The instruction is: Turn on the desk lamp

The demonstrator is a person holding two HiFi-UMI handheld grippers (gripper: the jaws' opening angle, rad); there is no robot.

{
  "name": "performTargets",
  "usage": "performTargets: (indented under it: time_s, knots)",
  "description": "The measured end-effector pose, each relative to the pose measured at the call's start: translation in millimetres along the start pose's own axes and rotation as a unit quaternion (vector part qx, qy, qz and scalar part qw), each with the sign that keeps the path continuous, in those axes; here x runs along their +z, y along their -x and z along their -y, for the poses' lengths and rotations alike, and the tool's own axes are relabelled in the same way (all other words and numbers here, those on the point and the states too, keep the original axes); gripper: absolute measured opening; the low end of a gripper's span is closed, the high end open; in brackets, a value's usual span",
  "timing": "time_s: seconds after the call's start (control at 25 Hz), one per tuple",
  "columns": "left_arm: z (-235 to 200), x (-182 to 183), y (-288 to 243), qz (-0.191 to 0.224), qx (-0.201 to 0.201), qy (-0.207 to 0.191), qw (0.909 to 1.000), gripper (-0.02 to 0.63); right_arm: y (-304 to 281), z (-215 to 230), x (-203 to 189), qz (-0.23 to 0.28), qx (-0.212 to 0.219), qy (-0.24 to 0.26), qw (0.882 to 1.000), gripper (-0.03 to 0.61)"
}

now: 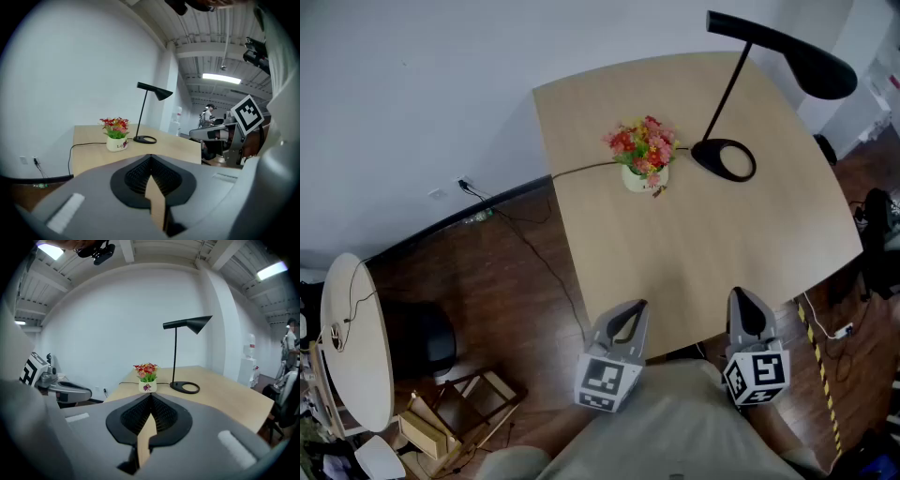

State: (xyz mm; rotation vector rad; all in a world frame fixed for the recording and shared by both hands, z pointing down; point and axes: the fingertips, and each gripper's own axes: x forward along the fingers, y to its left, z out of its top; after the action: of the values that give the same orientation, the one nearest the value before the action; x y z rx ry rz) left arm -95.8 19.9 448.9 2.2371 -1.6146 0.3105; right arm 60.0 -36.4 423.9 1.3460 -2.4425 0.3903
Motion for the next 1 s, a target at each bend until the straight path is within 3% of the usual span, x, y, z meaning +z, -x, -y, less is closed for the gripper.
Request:
performTargets:
  time_s: [0.24,0.52,1.0]
  knots:
    - [-14,32,-55,-0.008,0.051,0.01,0.9986,-0.002,-64,50,28,-0.002,0.028,0.011,1.0,0.0]
    - [-5,71,-112,-0.008,0.076,0.031,0.9966,-0.002,-148,107,40,-0.018,0.057,0.03,0.998,0.0]
    - [-3,47,-128,-0.063,0.133,0.057,0.9875,-0.002,-320,168,30,-0.085,0.064,0.11,0.988,0.0]
